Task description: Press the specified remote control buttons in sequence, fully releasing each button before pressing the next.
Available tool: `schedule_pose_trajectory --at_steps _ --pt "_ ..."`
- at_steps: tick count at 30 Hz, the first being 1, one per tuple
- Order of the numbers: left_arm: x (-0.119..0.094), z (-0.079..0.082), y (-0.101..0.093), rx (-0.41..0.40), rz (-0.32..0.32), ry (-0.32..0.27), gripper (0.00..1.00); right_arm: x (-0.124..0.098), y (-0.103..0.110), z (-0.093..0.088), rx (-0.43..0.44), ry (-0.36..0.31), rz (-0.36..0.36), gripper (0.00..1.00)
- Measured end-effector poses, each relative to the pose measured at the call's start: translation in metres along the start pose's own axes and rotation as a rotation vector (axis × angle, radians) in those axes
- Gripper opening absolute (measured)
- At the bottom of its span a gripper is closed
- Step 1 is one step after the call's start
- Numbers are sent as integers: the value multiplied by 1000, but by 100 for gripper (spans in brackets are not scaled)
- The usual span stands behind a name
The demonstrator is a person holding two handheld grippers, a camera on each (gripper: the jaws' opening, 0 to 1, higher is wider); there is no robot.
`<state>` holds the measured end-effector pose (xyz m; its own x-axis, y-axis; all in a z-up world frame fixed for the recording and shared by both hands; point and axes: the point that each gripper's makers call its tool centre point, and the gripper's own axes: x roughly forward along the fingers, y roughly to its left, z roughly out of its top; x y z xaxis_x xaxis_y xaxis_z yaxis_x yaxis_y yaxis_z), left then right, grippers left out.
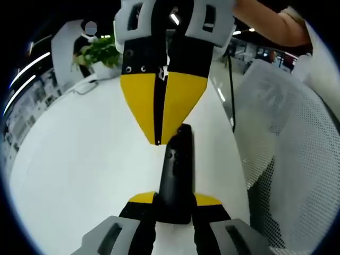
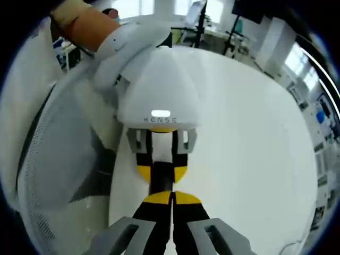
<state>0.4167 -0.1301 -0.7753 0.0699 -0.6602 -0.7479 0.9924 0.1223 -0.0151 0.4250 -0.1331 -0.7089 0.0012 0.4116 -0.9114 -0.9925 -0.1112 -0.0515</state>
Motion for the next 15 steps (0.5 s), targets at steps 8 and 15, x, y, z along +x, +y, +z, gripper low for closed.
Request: schedule_pose_trajectory --at_steps 8,15 --pt "0 -1 1 3 -4 4 25 -7 1 -1 4 -6 -5 0" --pt "0 -1 1 3 -4 5 25 -10 3 -10 16 8 -4 5"
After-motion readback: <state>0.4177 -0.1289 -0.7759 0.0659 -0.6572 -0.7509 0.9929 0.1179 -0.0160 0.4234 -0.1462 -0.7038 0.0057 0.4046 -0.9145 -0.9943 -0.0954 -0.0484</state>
